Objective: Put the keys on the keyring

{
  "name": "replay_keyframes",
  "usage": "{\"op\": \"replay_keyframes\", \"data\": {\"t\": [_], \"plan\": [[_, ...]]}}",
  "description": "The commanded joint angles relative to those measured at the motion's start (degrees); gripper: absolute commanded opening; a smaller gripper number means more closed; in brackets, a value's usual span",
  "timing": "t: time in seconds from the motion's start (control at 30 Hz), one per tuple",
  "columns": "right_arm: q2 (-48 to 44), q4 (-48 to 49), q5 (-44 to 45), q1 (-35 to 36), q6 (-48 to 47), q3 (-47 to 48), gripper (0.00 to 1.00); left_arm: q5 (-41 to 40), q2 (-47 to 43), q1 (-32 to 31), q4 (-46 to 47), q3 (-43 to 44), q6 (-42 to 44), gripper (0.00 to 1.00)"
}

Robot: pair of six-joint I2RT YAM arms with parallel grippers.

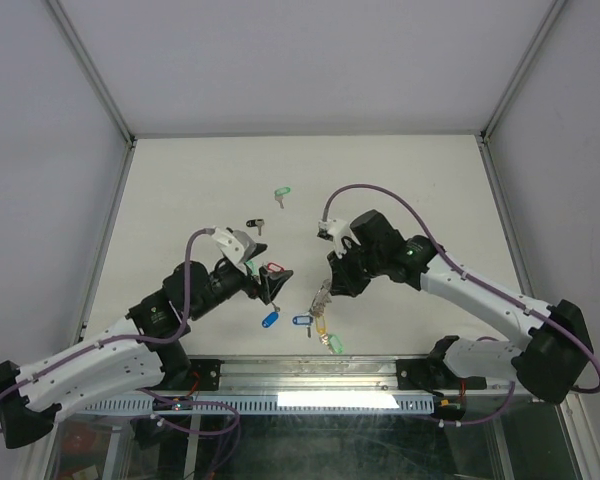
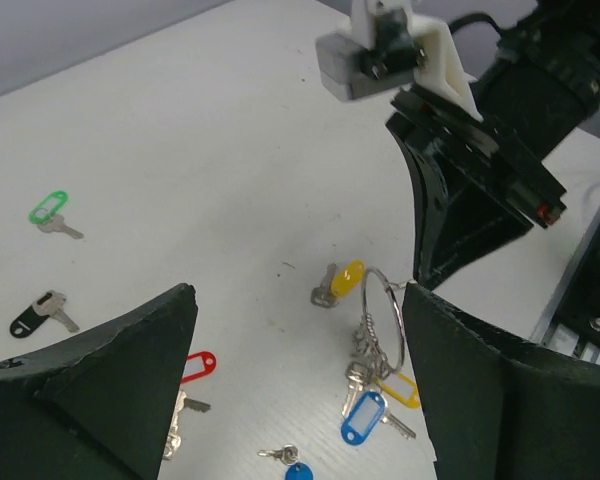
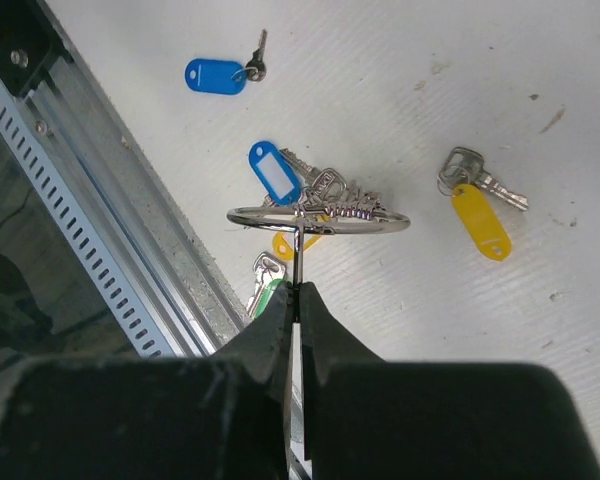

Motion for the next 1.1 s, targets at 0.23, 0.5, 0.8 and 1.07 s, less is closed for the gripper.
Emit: {"op": "replay_keyframes", "data": {"t": [0.23, 0.5, 0.8, 1.07], "plan": [[-3.40, -6.28, -5.92, -5.58, 4.03, 8.94, 0.00, -2.55, 4.71, -9.58, 12.59, -0.01, 17.93, 0.80], [-3.45, -12.14, -5.01, -5.61, 5.36, 14.30, 0.00, -3.52, 11.11, -15.24, 22.99, 0.06, 27.44, 0.81], [-2.70, -18.76, -6.81, -5.63, 4.75, 19.83, 0.00, -8.15, 19.80, -22.50, 26.75, 1.60, 39.40, 0.79], [-2.48, -21.04, -10.03, -5.63, 4.86, 21.27, 0.00, -8.33, 23.17, -22.85, 29.14, 2.40, 45.45, 0.70]]}}
